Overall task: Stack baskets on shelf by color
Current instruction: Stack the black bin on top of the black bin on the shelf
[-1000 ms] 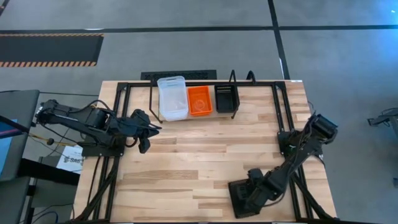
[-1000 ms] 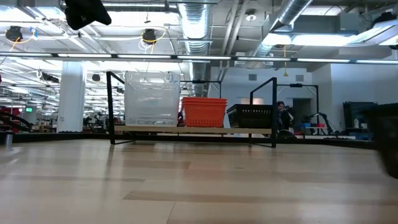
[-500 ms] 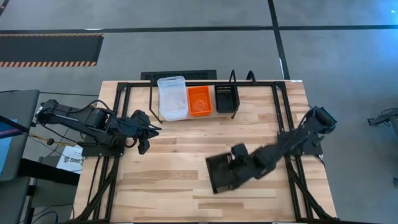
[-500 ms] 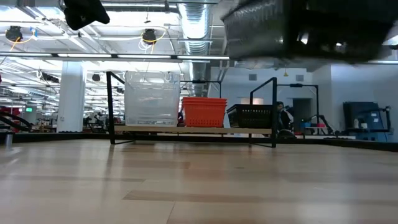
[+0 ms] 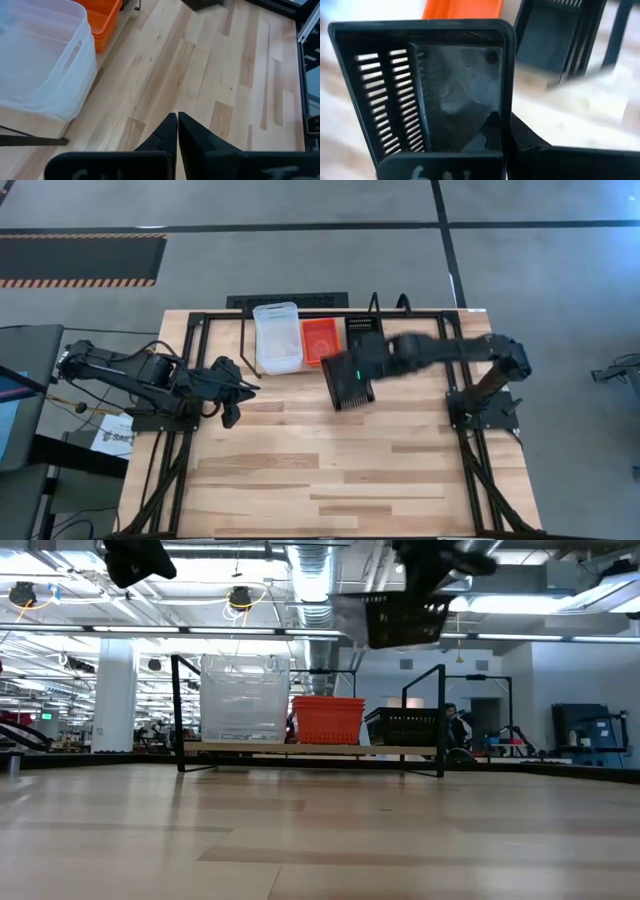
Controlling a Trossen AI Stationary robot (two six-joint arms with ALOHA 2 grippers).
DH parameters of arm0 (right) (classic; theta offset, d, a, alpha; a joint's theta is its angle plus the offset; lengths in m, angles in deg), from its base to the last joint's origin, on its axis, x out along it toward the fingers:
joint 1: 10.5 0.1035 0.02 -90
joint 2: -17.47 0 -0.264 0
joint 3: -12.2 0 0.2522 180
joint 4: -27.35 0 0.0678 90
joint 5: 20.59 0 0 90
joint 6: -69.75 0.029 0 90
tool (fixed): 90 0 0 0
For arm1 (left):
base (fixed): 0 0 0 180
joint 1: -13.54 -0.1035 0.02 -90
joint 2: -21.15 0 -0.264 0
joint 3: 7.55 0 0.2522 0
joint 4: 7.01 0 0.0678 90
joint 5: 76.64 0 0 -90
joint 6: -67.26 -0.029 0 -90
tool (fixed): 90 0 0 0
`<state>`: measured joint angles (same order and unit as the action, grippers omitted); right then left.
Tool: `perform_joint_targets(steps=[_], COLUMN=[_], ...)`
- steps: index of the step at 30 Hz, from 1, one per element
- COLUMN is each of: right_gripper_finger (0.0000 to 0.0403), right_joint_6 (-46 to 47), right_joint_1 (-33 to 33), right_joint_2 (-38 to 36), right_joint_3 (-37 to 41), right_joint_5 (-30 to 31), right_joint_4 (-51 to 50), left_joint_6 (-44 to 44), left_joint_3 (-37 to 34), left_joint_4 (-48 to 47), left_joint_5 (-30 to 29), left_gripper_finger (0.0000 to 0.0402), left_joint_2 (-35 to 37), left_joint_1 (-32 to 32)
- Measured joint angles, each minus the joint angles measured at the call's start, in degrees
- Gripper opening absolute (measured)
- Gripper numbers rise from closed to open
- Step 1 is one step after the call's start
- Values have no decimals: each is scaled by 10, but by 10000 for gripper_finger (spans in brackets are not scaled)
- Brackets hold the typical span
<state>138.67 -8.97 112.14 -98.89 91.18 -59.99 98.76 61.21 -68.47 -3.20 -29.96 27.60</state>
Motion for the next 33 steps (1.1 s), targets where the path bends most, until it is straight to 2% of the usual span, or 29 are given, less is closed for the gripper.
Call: perform_joint_targets(steps=[5, 12, 18, 26, 33], right_gripper_finger=[3, 3, 3, 3, 3], right_joint_6=[-98, -169, -208, -258, -276], right_joint_1=[-119, -239, -284, -325, -347], right_joint_2=[0, 4, 26, 68, 95], right_joint_3=[-43, -47, -48, -46, -46], right_joint_5=[-12, -81, -125, -171, -174], right_joint_4=[13, 76, 99, 44, 22], left_joint_6=[-4, -4, -4, -4, -4], left_joint_3=[0, 0, 0, 0, 0], left_joint_4=[-2, -10, -12, -14, -14], left_joint_5=[0, 0, 0, 2, 3], left_gripper_finger=[0, 0, 0, 0, 0], left_joint_2=[0, 0, 0, 0, 0], left_joint_1=[0, 0, 0, 0, 0])
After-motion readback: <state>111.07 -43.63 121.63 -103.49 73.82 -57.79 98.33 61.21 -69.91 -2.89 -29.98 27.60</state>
